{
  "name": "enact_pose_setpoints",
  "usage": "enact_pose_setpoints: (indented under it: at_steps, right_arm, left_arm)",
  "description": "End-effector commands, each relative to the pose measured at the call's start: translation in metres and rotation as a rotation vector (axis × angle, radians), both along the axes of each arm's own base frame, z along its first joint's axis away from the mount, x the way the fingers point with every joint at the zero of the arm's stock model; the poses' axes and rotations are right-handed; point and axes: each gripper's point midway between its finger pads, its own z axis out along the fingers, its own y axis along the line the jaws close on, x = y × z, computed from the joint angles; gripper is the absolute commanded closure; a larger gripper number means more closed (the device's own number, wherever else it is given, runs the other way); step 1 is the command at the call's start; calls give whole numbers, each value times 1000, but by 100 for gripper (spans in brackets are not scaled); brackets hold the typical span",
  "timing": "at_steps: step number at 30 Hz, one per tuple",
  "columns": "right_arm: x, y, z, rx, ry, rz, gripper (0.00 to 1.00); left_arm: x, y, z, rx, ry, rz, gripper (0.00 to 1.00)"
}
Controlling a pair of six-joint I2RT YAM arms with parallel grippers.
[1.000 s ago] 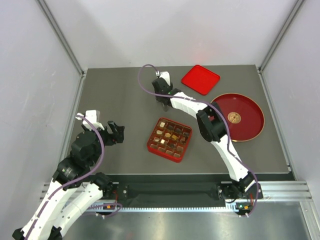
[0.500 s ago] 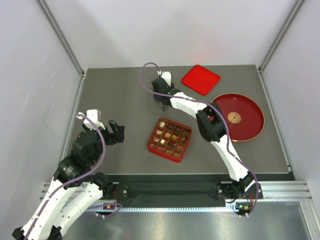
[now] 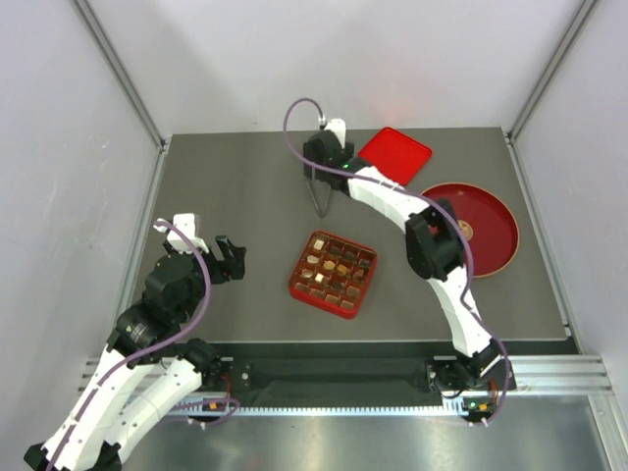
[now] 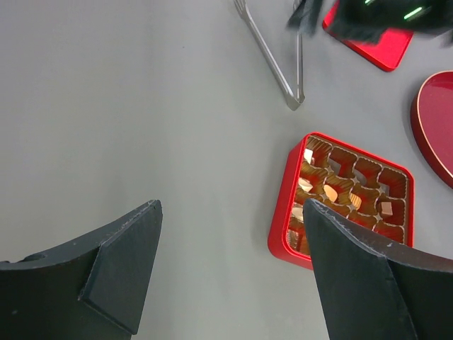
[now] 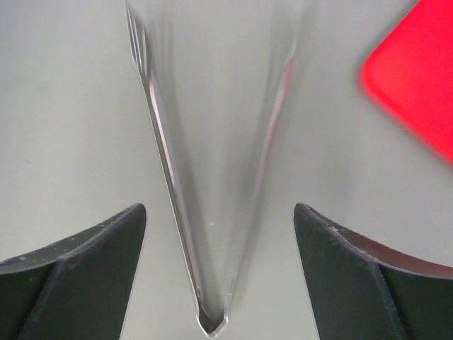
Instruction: Pack the chocolate
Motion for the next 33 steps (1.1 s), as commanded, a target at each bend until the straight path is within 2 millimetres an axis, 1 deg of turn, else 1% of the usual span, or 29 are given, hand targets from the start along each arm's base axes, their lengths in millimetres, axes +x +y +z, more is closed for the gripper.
enact_pose_setpoints:
  at_steps: [1, 2, 3, 4, 5, 6, 7, 8, 9, 10, 12, 13, 14, 15, 20, 22, 23, 24, 29, 31, 32, 33]
  right_arm:
    - [12, -39, 106, 90, -157, -66, 20]
    - [11, -49, 116, 95, -168, -86, 25]
    - [12, -62, 111, 77, -158, -114, 32]
    - [15, -82, 108, 62, -143, -168, 40]
    - [15, -94, 109, 57, -136, -195, 50]
    - [15, -106, 103, 45, -119, -217, 53]
    - [15, -124, 96, 40, -96, -255, 57]
    - [17, -132, 97, 47, -93, -273, 57]
    - [17, -143, 89, 40, -75, -295, 57]
    - [20, -158, 83, 41, -54, -327, 57]
    - [18, -174, 71, 22, -11, -363, 59]
    - [20, -187, 66, 26, 3, -399, 61]
    - [21, -194, 61, 24, 17, -418, 61]
    - [20, -207, 54, 19, 36, -445, 62]
    - [21, -230, 22, 33, 115, -505, 62]
    - [23, -238, 14, 44, 135, -523, 62]
    - [24, -239, 6, 45, 147, -524, 62]
    - [27, -243, 3, 52, 153, -530, 62]
    - [32, -245, -24, 72, 201, -542, 63]
    - [33, -248, -31, 76, 210, -557, 63]
    - [33, -250, -38, 75, 221, -565, 63]
    - [35, -251, -39, 86, 220, -572, 63]
  left_arm:
    - [3, 2, 7, -4, -32, 14, 15]
    - [3, 2, 8, -6, -33, 13, 15]
    - [3, 2, 8, -6, -33, 13, 15]
    - [3, 2, 8, -9, -35, 15, 15]
    - [2, 2, 8, -9, -35, 13, 15]
    - [2, 2, 8, -10, -37, 13, 15]
    - [2, 2, 8, -10, -37, 13, 15]
    - [2, 2, 8, -10, -37, 13, 15]
    - [2, 2, 8, -7, -37, 11, 15]
    - [2, 2, 8, -7, -37, 12, 15]
    - [2, 2, 7, -4, -33, 12, 15]
    - [2, 2, 7, -5, -33, 11, 15]
    - [2, 1, 8, -7, -35, 9, 15]
    - [2, 2, 8, -6, -37, 9, 15]
    - [2, 2, 7, -4, -32, 12, 15]
    - [2, 3, 8, -7, -37, 14, 15]
    - [2, 3, 8, -6, -36, 14, 15]
    - [2, 3, 7, -5, -35, 15, 15]
    - [2, 3, 6, -2, -30, 17, 15]
    - [2, 3, 7, -5, -32, 18, 15]
    - [2, 3, 7, -5, -32, 18, 15]
    - [2, 3, 6, -3, -31, 19, 15]
